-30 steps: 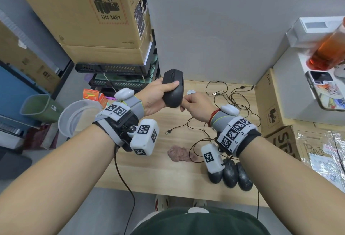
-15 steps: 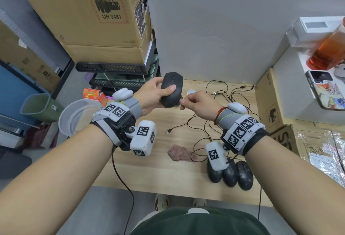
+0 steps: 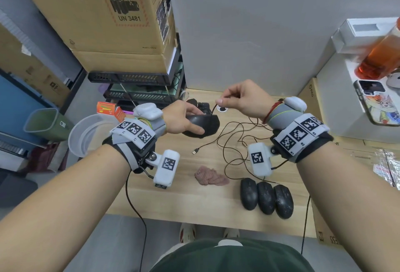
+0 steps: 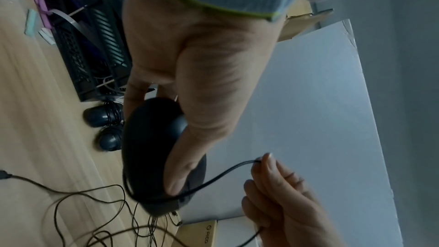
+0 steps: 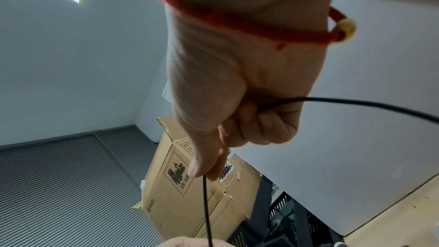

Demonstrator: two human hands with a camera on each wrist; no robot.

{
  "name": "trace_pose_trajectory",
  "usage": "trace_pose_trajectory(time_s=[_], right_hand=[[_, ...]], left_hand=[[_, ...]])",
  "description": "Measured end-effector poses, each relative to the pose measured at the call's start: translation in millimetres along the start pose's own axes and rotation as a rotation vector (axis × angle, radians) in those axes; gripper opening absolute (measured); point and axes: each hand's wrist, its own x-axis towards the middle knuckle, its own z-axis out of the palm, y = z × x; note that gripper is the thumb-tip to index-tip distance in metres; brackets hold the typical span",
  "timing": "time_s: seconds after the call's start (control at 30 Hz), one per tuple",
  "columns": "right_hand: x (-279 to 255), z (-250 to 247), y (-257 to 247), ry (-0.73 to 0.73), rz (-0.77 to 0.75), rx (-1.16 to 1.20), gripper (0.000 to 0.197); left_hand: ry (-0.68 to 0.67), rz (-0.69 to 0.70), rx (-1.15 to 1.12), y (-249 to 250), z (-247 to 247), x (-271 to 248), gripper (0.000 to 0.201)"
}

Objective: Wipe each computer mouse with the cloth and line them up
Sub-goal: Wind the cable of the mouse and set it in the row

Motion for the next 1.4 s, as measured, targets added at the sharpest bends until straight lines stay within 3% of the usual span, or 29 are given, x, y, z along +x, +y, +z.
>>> trace_pose_trajectory(time_s=[0.17,0.3,0.47,0.6,0.8,0.97,1.1,1.27,1.4], right_hand=[[7,3,1,0.038,-0.01,-0.036,0.019],[8,10,15,0.065,0.01,-0.003,0.023],[-3,15,17,0.025,0.034,0.052,0.027],[-1,32,25,-0.001,0.038,0.047,0.037],[-12,36,17,-0.092,0.031,-0.051,0.026],[-18,31,14,-0.084,0.035,-0.041,0.029],[-21,29,11,-0.158,0.005,-0.097,0.022],[-24,23,-8,-0.219,-0.029,-0.183,0.02],[-20,10,-22,-0.1,-0.105,-0.109,0.022]], left_hand=[[-0.173,0.118,-0.028,14,6,-8,0.045],[-0.239,0.19,-0.197,28,3,-19,0.048],[-0.158,0.251,-0.468,37,-6,-24,0.057],[-0.048,0.215,-0.534,43,-7,-25,0.076],[0.08,0.12,-0.47,43,-10,-28,0.073],[0.096,0.138,-0.403,39,-12,-26,0.042],[0.2,0.124,-0.347,32,-16,-19,0.037],[0.292,0.085,-0.03,24,-17,-11,0.052],[0.173,0.128,0.245,23,-13,-12,0.056]])
